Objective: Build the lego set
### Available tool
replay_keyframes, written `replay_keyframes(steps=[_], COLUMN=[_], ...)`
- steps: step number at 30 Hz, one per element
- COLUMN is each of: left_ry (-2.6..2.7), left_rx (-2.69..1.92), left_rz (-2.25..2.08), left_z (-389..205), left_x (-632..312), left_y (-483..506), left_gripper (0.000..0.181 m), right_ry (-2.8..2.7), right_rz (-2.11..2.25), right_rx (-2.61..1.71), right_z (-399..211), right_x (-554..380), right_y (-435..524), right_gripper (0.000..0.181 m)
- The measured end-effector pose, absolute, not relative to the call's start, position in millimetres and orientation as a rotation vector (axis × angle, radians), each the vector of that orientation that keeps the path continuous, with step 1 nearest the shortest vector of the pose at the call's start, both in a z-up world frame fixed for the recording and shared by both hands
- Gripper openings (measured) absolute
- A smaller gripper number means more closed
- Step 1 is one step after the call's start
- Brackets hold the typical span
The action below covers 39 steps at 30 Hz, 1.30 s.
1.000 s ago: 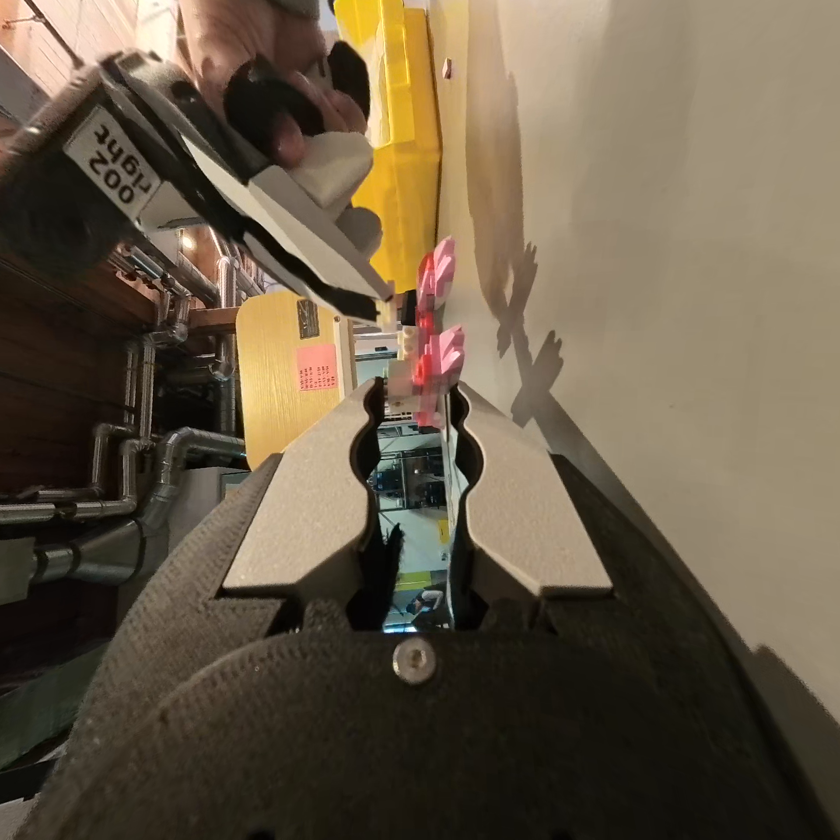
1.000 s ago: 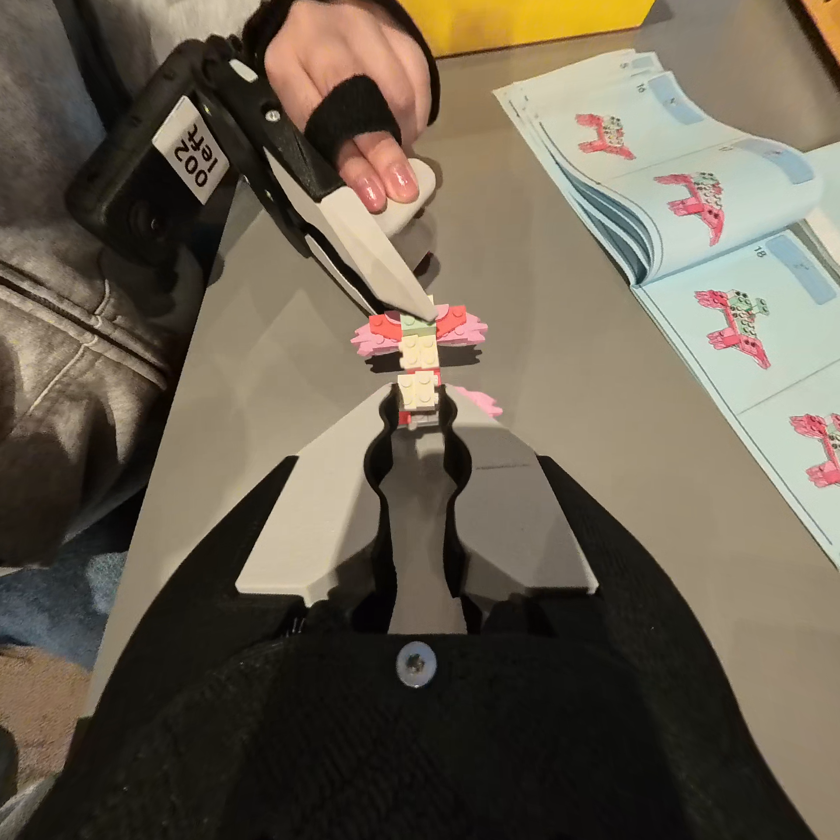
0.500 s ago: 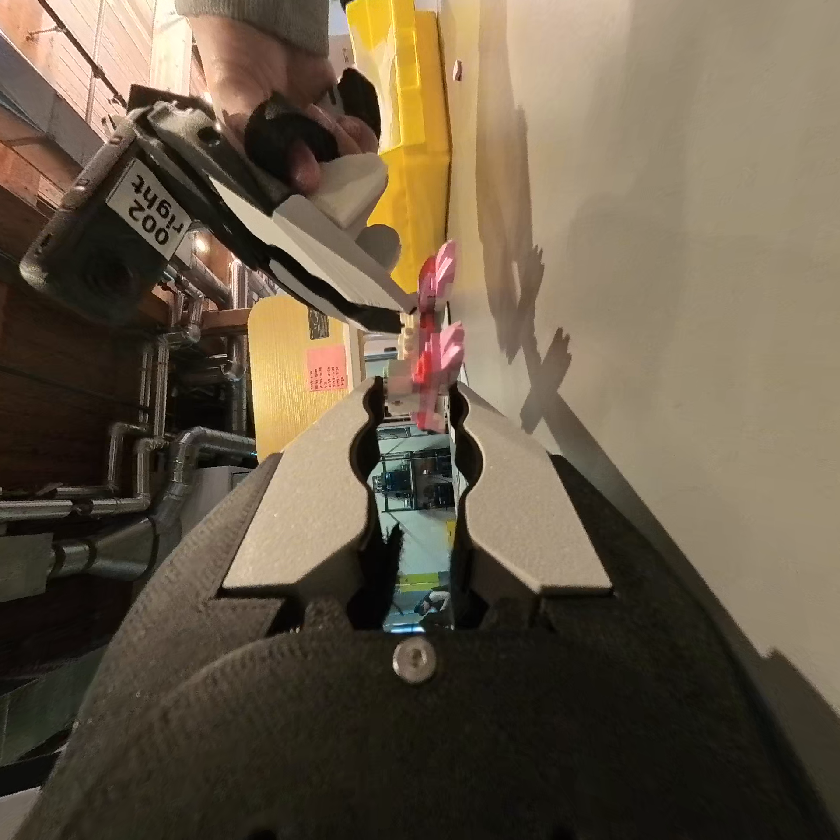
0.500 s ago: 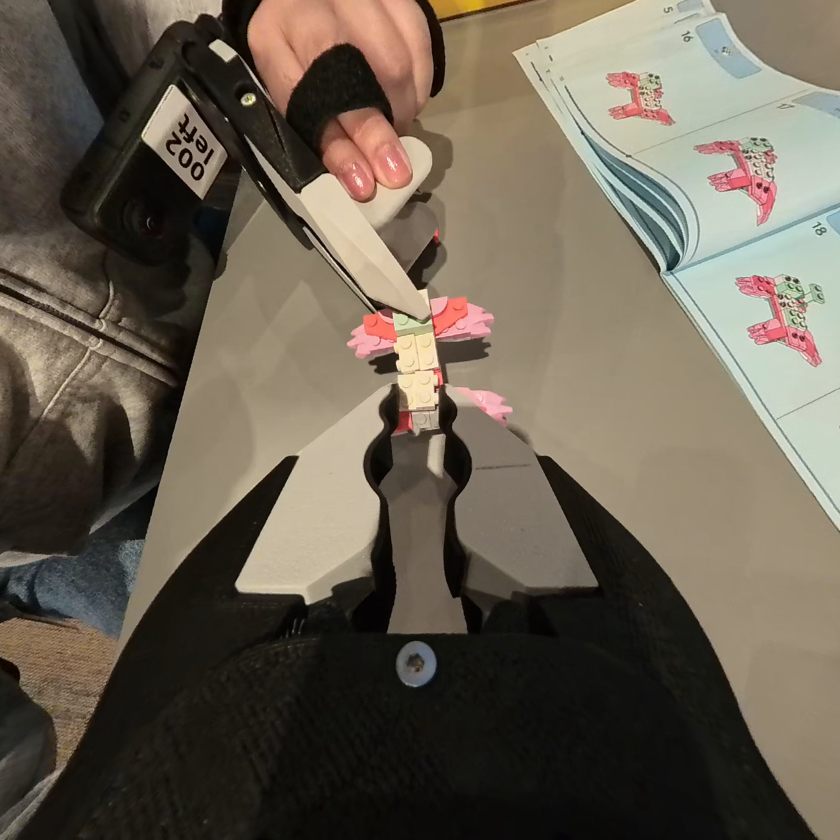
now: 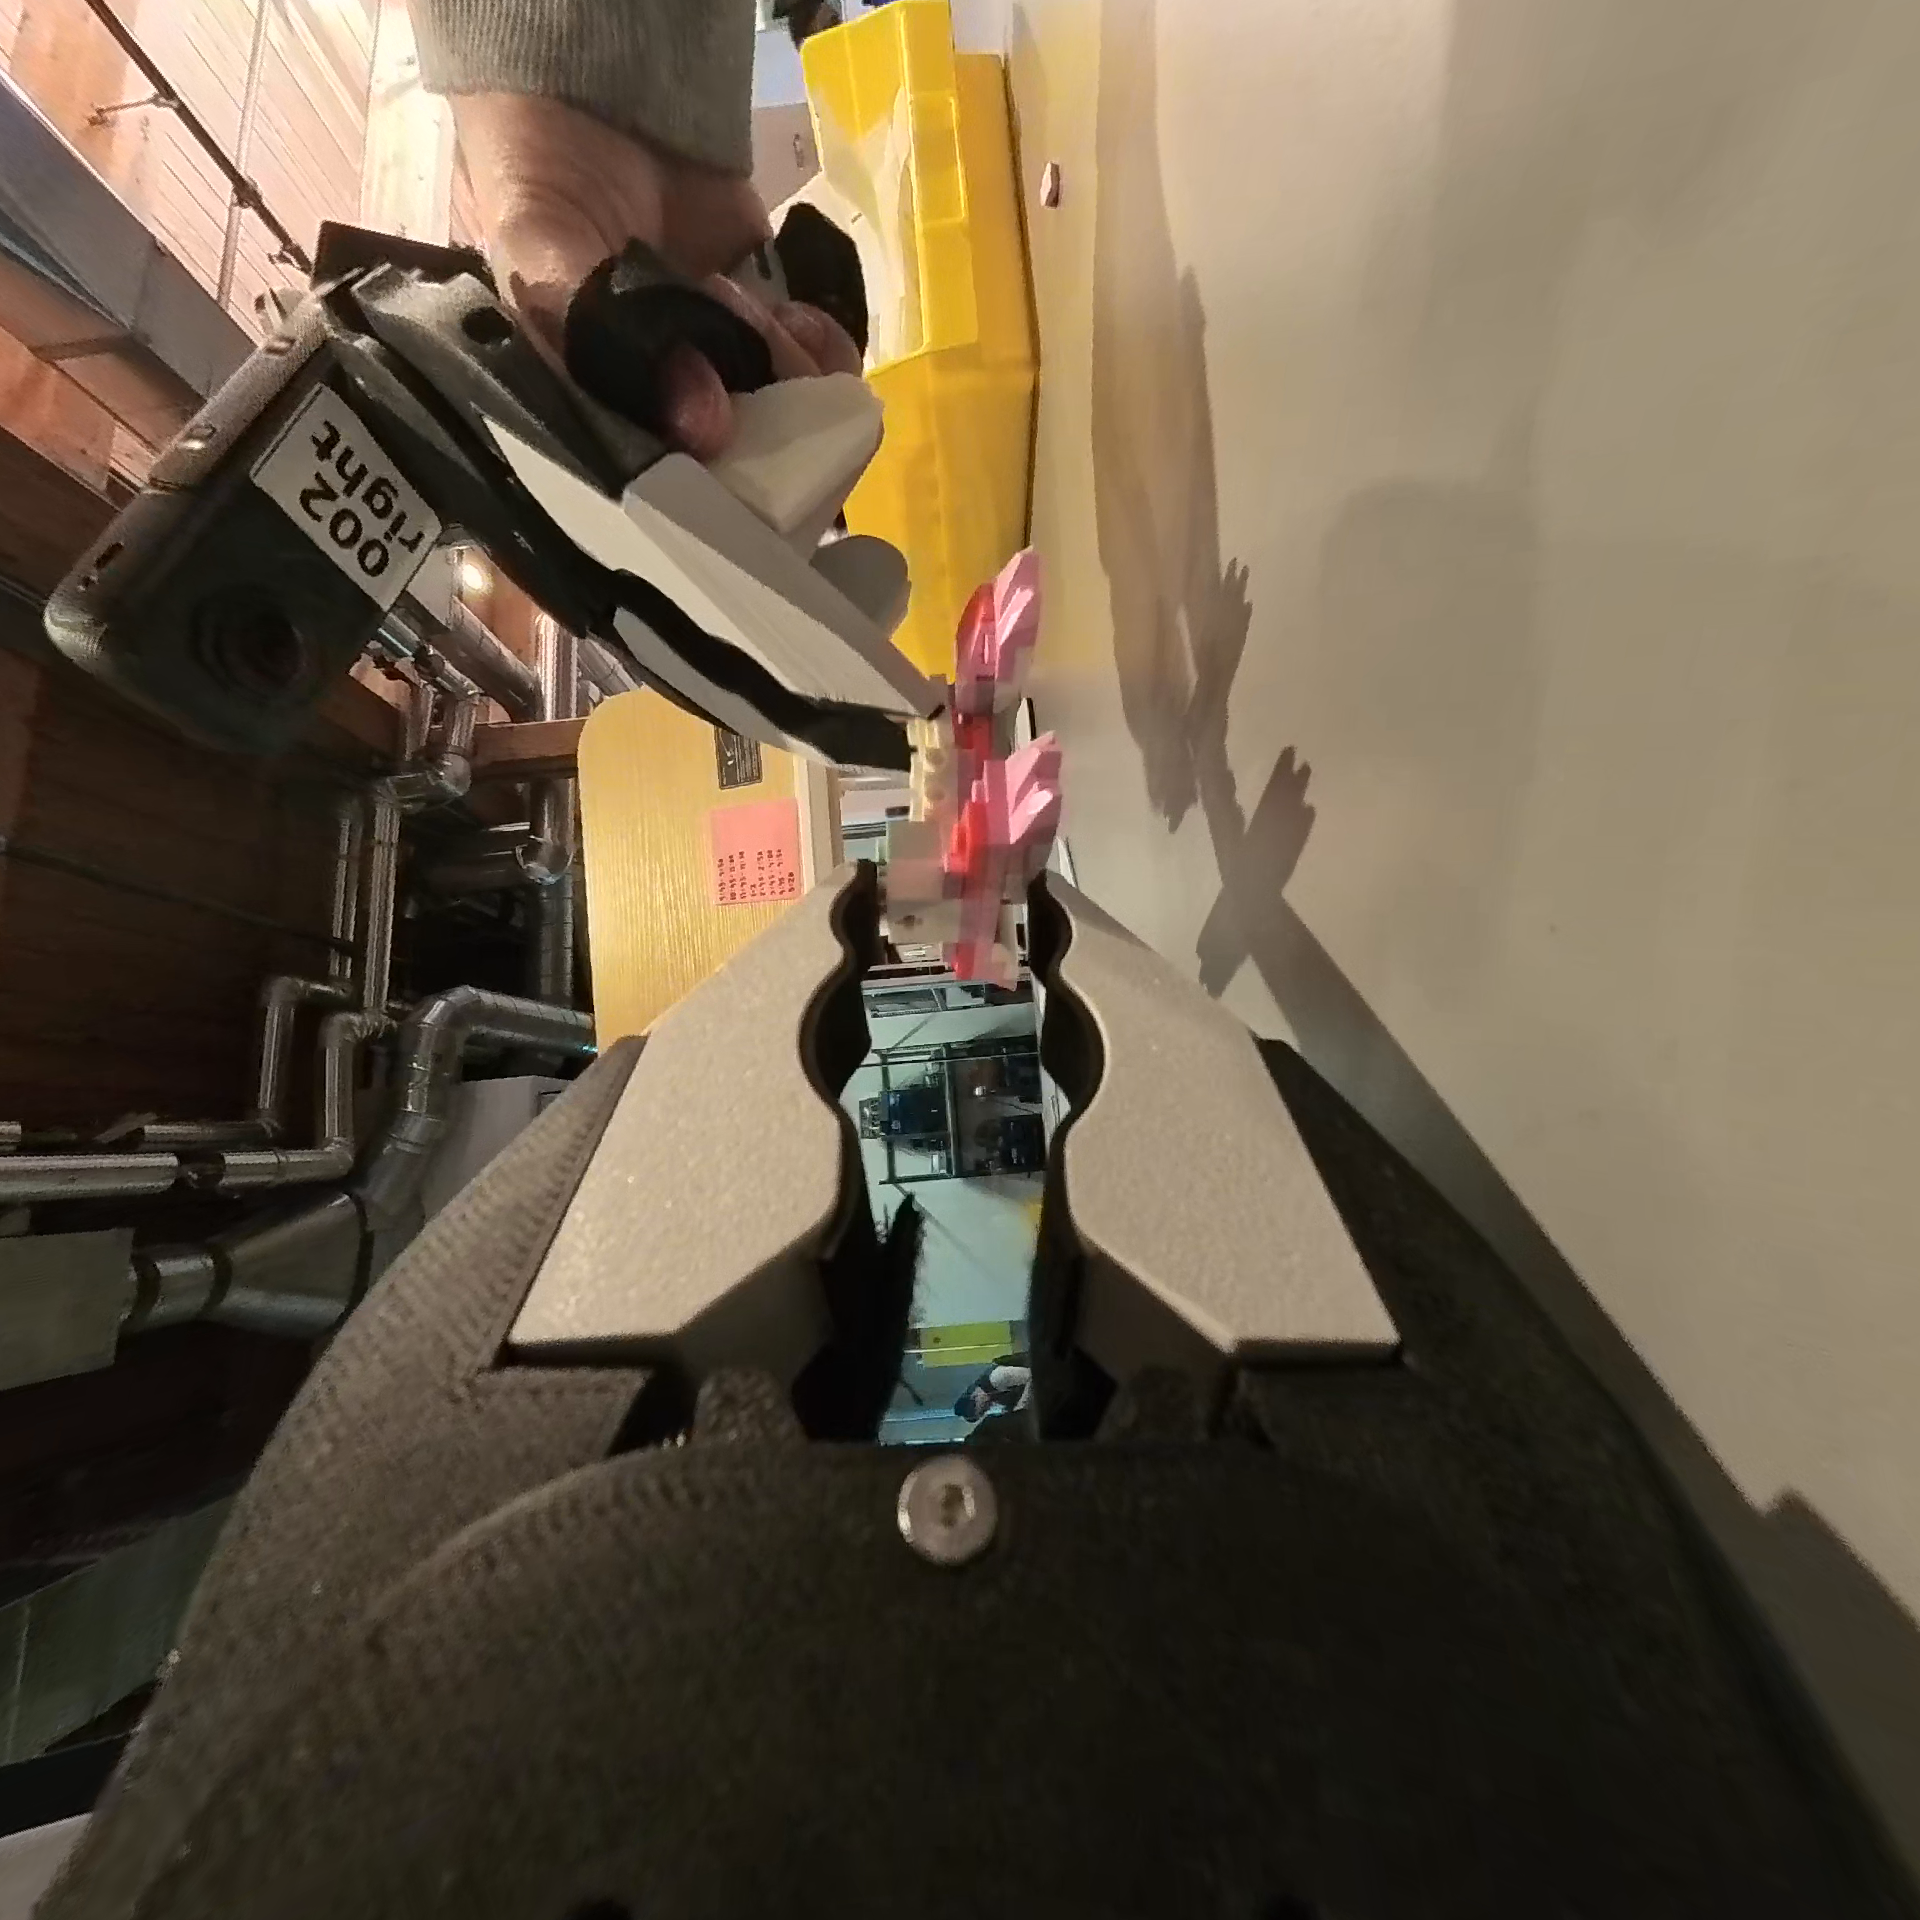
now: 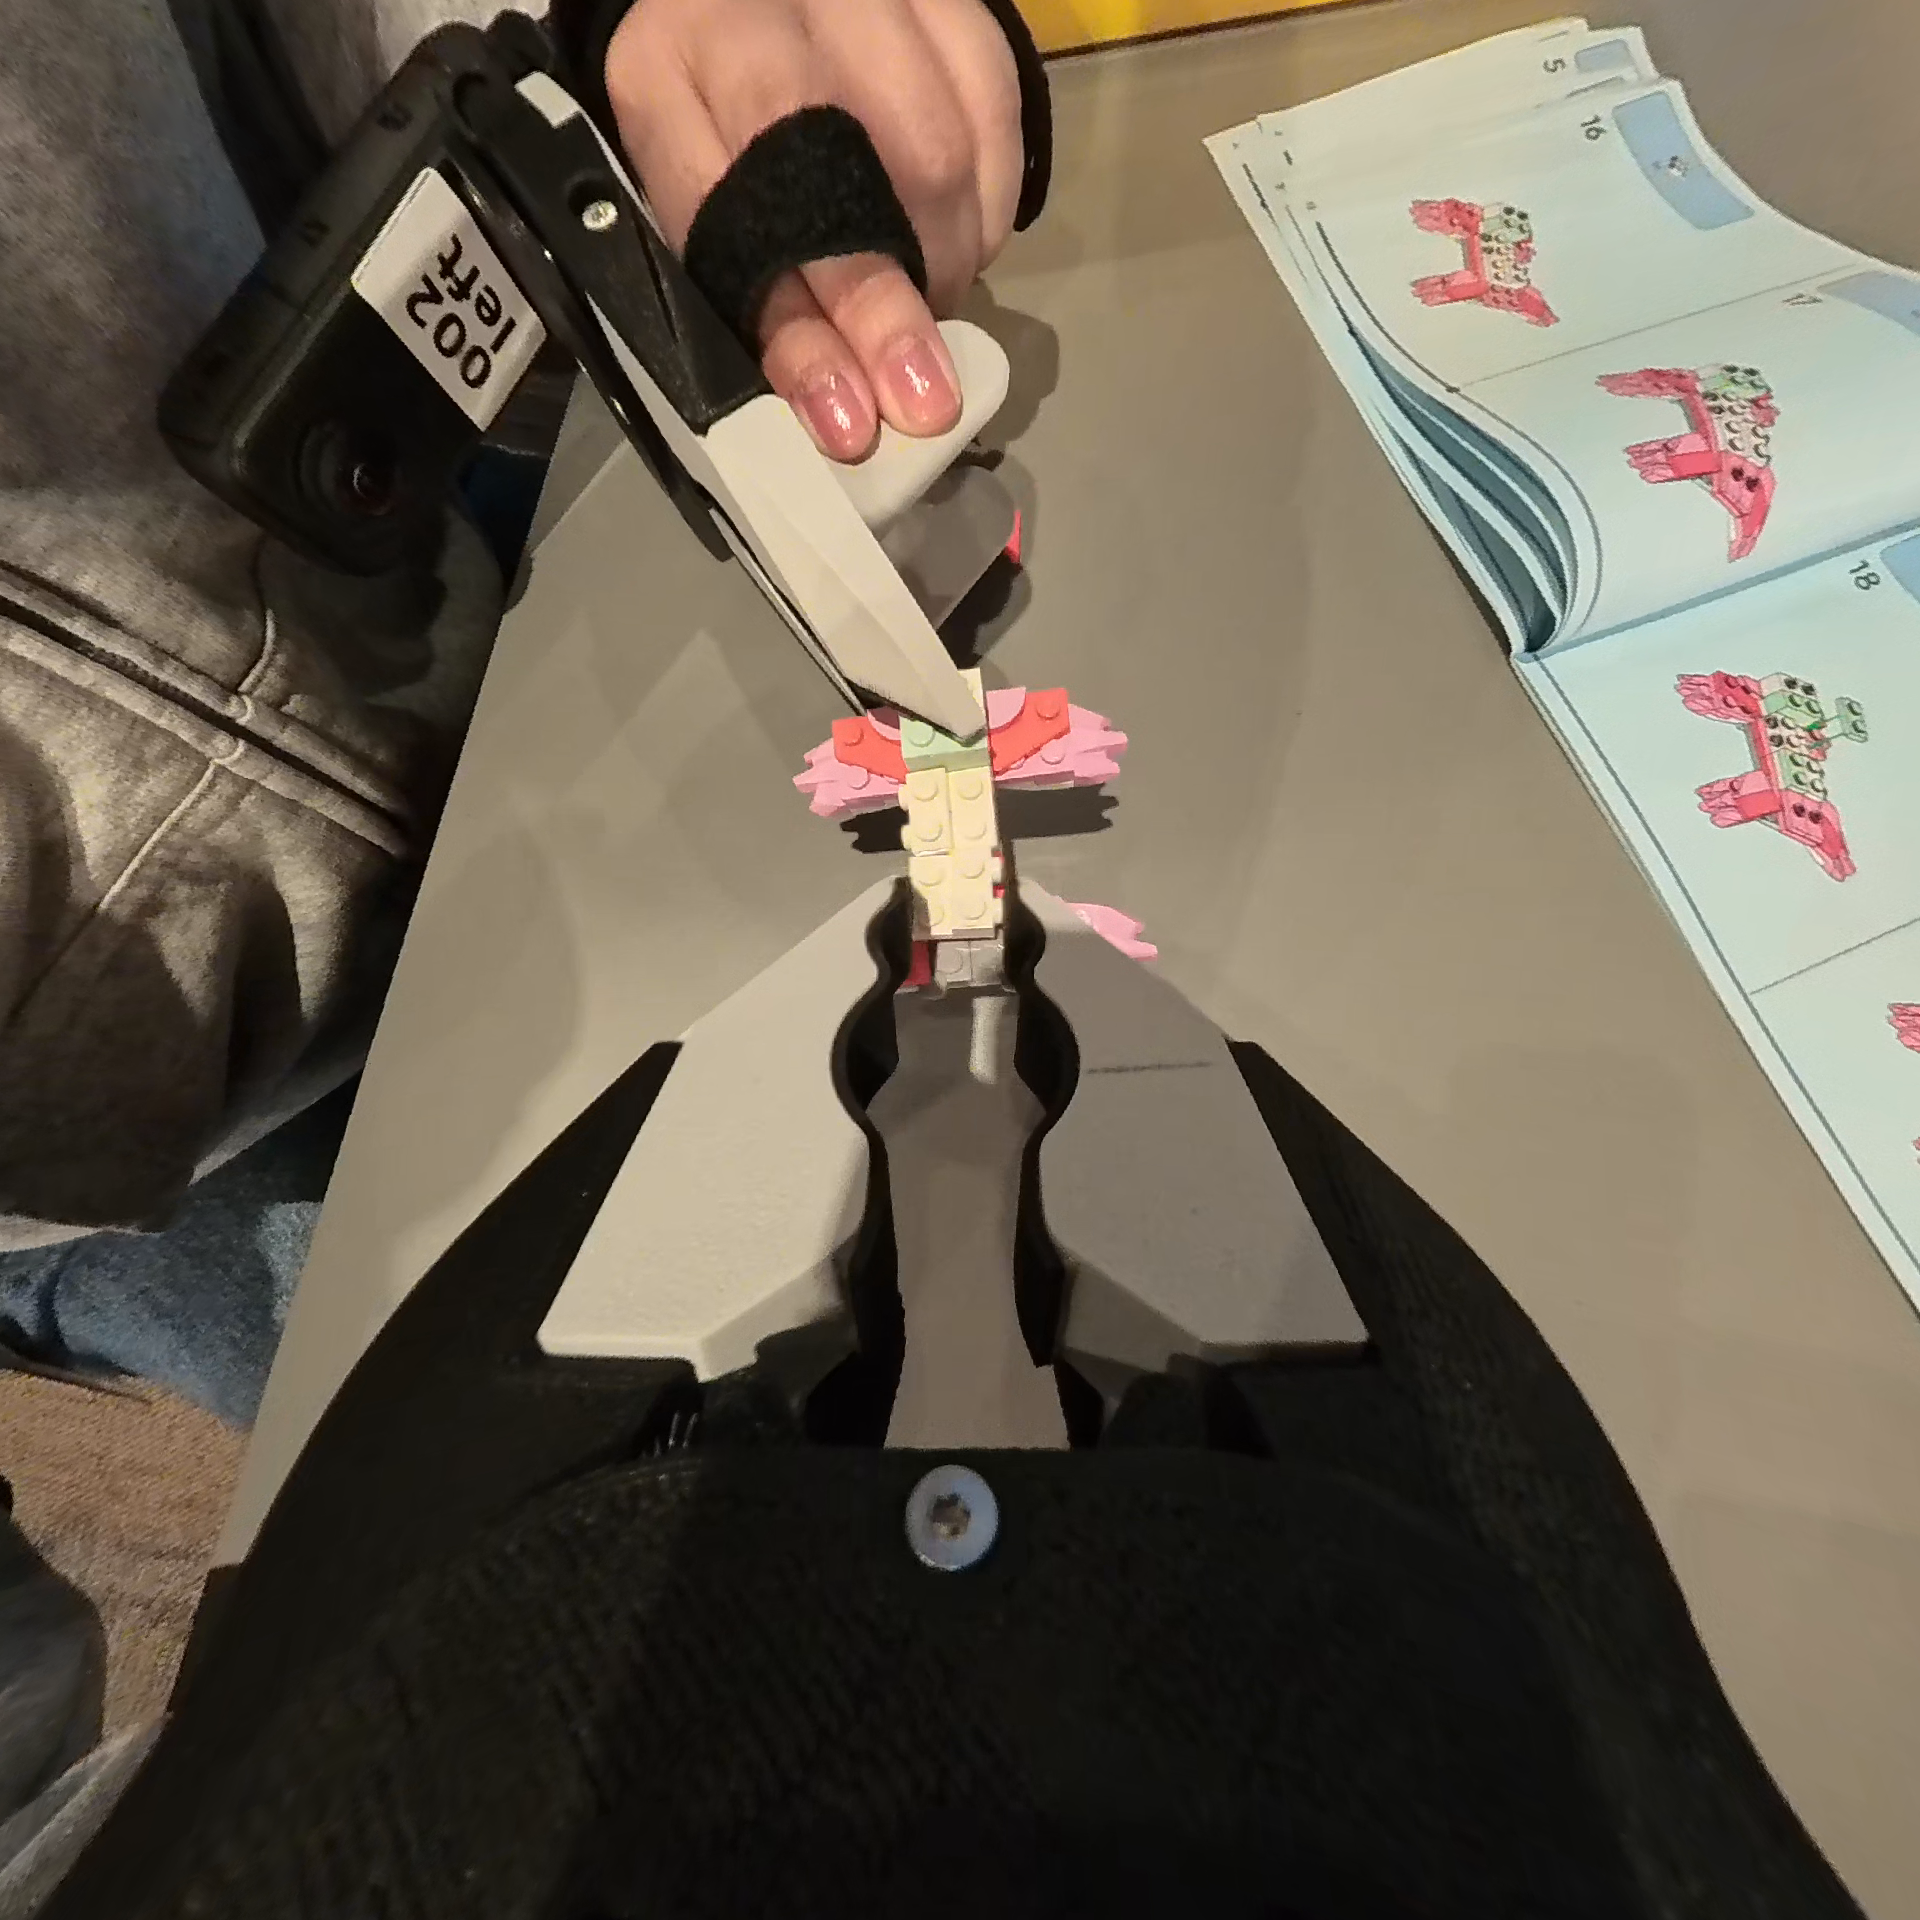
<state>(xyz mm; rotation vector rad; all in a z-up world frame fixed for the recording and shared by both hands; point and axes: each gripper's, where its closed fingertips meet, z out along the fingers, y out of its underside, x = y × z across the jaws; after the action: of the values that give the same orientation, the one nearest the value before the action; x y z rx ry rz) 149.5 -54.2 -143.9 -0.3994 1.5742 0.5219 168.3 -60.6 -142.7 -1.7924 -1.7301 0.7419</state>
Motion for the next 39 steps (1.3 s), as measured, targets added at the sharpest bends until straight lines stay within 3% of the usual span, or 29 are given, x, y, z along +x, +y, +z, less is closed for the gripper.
replay_keyframes(steps=[27, 30, 35, 39], left_ry=[1.585, 1.581, 1.585, 1.572], left_rx=[-0.404, -0.417, -0.465, -0.517], left_rz=[0.502, 0.501, 0.512, 0.498], left_z=[-146, -145, -147, -145], left_x=[152, 151, 149, 147], left_y=[-56, -54, -46, -41], left_gripper=[0.028, 0.028, 0.028, 0.028], right_ry=[-1.745, -1.721, -1.606, -1.549], right_rz=[0.750, 0.727, 0.541, 0.243], right_rx=[-1.803, -1.799, -1.693, -1.494], right_z=[-146, -145, -128, -128], right_x=[168, 168, 167, 160], right_y=[-61, -58, -58, -65], right_gripper=[0.017, 0.027, 0.062, 0.069])
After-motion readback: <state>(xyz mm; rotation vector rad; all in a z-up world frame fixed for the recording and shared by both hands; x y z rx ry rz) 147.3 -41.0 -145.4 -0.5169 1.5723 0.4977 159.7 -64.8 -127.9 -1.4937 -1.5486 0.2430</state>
